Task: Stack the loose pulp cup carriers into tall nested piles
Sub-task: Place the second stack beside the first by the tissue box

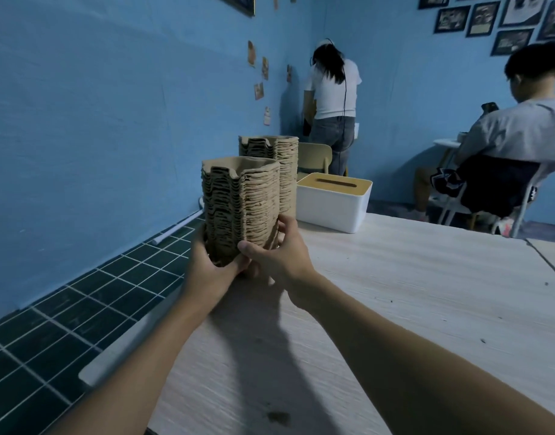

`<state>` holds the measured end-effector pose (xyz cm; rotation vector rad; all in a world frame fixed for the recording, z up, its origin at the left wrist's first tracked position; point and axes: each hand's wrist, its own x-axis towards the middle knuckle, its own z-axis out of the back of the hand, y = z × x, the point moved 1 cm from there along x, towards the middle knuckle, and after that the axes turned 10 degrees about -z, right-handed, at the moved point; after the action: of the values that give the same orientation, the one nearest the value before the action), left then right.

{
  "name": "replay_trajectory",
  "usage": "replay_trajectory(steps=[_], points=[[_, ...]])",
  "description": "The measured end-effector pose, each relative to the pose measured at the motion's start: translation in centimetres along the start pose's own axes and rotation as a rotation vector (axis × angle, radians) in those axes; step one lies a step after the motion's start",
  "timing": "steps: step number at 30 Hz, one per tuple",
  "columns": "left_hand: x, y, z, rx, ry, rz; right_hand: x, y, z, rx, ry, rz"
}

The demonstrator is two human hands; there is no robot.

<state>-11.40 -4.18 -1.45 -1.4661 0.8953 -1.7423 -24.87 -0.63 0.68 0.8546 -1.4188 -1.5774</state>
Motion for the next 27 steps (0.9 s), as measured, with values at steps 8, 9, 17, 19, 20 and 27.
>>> replay_trajectory(steps=[8, 9, 17, 19, 20, 27], points=[[0.3, 0.3, -0.1, -0.005, 0.025, 0.027, 0.9, -0.2, -0.5, -0.036, -0.037, -0.003], [0.3, 0.4, -0.1, -0.005, 0.020, 0.031, 0.9, -0.2, -0.5, -0.038, -0.042, 0.000], [0.3, 0.3, 0.0, -0.004, -0.004, 0.026, 0.6, -0.1, -0.8, -0.053, -0.046, 0.001], [0.1, -0.1, 0.0, -0.011, 0.001, 0.023, 0.3, 0.2, -0.7, -0.046, 0.001, -0.020], [-0.1, -0.4, 0.0, -0.008, 0.005, 0.024, -0.1, 0.3, -0.6, -0.044, 0.034, -0.029], [-3.0, -2.0, 0.8, 0.203, -0.070, 0.109, -3.4, 1.6, 3.3, -0.073, 0.122, -0.068]])
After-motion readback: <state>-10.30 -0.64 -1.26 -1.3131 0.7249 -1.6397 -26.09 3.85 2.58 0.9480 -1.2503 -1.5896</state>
